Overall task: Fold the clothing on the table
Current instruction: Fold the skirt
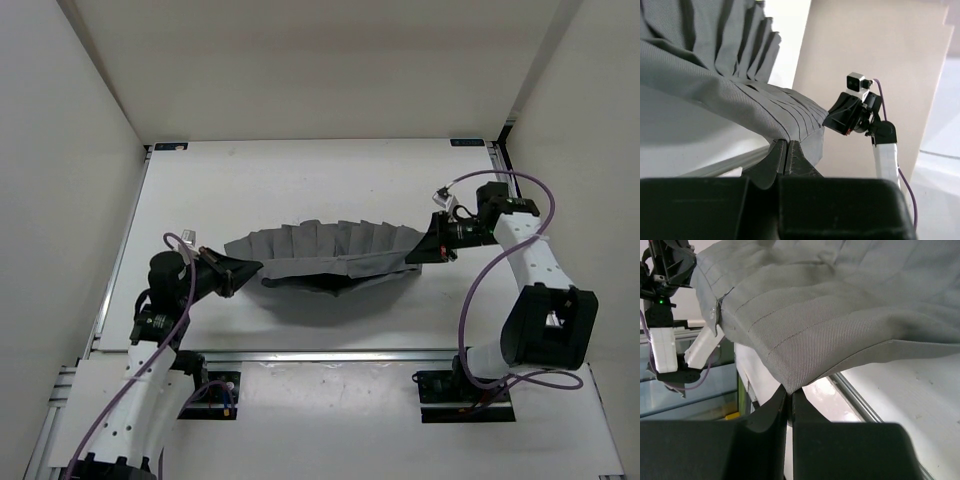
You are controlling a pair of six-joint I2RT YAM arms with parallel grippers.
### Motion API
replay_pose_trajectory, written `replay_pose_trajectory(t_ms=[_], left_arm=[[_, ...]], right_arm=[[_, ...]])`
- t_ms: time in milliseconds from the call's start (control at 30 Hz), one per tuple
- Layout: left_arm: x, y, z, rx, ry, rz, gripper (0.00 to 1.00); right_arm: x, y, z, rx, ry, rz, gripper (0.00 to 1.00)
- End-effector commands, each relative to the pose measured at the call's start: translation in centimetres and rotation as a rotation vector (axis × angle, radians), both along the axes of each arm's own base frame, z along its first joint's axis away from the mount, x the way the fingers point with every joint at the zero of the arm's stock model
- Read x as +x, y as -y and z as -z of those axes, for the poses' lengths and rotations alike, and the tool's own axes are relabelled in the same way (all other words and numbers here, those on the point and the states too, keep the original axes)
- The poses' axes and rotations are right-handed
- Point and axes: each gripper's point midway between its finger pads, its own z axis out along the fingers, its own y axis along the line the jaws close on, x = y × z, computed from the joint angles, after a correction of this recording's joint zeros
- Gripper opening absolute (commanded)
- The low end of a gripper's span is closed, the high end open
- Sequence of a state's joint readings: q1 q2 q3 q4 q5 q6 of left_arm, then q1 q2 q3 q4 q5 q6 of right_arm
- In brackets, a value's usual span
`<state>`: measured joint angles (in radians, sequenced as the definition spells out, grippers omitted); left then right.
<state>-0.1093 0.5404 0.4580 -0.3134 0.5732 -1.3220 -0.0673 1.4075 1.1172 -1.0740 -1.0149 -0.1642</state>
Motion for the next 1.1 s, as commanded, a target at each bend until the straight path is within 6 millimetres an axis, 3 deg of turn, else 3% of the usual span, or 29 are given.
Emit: replay_pose_trajectory(t_ms=[0,233,333,400,433,467,500,533,567,600,633,667,700,733,767,800,833,967,1067], left_arm=[[3.2,-2.8,0.5,0.058,0.018,-0.181,0.00],[5.0,-3.1,2.4,0.077,-0.060,-0.218,0.00],[6.9,-3.4,2.4,0.093,-0.070,-0.249,0.00],[8.6,-3.1,2.1,0.094,-0.058,-0.260,0.00],[10.1,-3.1,1.8,0.090,-0.050,-0.267,0.00],[11.3,-3.5,1.7,0.103,-0.039,-0.293,0.00],[14.0,-3.8,1.7,0.136,-0.010,-0.313,0.00],[17.0,-4.3,2.2,0.150,-0.028,-0.332,0.02],[19.2,-4.9,2.0,0.166,0.012,-0.357,0.15],[22.9,-5.5,2.1,0.179,0.059,-0.372,0.25],[26.1,-6.0,3.2,0.184,0.042,-0.377,0.49],[28.2,-6.1,1.8,0.141,0.051,-0.378,0.61],[29.3,-5.8,3.8,0.109,-0.006,-0.366,0.68],[30.3,-5.9,4.1,0.107,-0.003,-0.373,0.82],[30.4,-5.6,3.4,0.117,0.010,-0.378,0.99],[30.5,-6.3,3.5,0.191,0.037,-0.402,0.98],[30.0,-6.9,2.5,0.228,0.055,-0.435,0.99],[27.0,-8.8,3.8,0.367,0.037,-0.414,0.98],[25.8,-6.2,5.3,0.480,0.020,-0.204,0.99]], right_arm=[[3.4,1.0,0.1,-0.058,0.079,0.042,0.00],[7.9,0.8,0.8,-0.064,0.091,0.018,0.00],[10.4,1.2,0.6,-0.041,0.082,0.032,0.00],[12.8,1.0,-0.3,-0.004,0.099,0.041,0.00],[14.2,1.3,0.5,0.004,0.079,0.057,0.00],[16.9,1.2,0.1,0.033,0.079,0.080,0.00],[19.9,1.2,-0.1,0.061,0.086,0.112,0.00],[21.4,0.6,0.0,0.052,0.117,0.109,0.07],[24.8,1.0,0.7,-0.034,0.179,0.144,0.26],[27.4,0.8,2.0,-0.151,0.237,0.149,0.77],[28.2,-0.1,3.0,-0.201,0.252,0.137,0.99],[29.9,0.2,3.7,-0.247,0.281,0.139,0.99],[30.7,0.6,3.2,-0.249,0.297,0.157,1.00],[30.8,1.3,3.7,-0.255,0.278,0.181,1.00],[30.7,1.4,2.9,-0.257,0.299,0.188,0.99],[30.0,1.5,2.9,-0.274,0.300,0.178,0.99],[30.0,3.4,3.2,-0.287,0.292,0.204,0.99],[26.8,4.4,4.8,-0.292,0.255,0.145,0.98],[26.1,4.5,5.1,-0.323,0.295,0.104,0.97]])
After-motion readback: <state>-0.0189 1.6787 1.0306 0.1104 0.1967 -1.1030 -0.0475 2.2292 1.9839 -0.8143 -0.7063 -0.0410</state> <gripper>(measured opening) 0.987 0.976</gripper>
